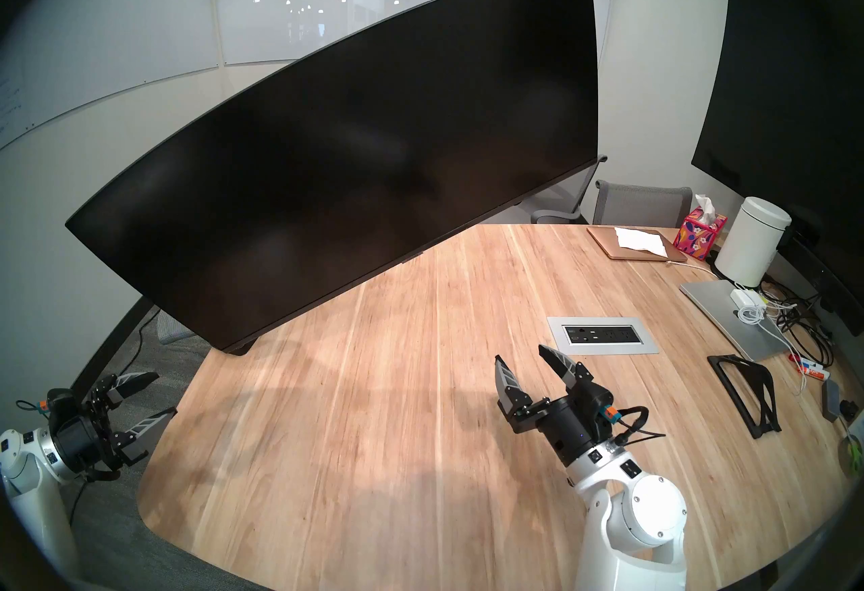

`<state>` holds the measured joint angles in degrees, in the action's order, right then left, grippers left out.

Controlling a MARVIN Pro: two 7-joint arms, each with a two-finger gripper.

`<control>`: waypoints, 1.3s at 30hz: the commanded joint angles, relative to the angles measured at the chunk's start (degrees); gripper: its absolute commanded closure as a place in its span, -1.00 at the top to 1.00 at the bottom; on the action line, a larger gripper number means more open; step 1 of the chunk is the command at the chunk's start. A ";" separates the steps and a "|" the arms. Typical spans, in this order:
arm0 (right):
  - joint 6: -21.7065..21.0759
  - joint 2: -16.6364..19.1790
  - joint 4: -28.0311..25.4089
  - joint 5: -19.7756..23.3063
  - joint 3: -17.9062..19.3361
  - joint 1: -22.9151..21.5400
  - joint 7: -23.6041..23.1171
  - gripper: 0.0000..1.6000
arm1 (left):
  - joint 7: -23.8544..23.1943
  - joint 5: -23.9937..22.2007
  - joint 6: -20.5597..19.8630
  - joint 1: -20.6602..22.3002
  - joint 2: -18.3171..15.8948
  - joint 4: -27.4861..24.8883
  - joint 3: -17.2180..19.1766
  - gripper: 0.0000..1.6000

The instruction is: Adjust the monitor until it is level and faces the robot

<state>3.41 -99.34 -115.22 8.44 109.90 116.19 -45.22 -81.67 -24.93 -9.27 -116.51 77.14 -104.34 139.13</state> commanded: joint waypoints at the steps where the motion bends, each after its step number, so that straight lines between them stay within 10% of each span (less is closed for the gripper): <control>1: 0.05 0.10 -0.93 0.29 -0.05 -0.05 0.04 1.00 | 1.96 1.27 -1.45 0.01 0.54 -1.75 -0.75 1.00; 39: 0.06 0.10 -0.91 0.29 -0.05 -0.06 0.03 1.00 | 19.45 17.11 -5.97 -3.02 12.76 -15.00 -14.31 1.00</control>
<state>3.41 -99.34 -115.20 8.41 109.90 116.19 -45.22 -64.19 -8.71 -15.34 -118.59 86.66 -116.53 126.75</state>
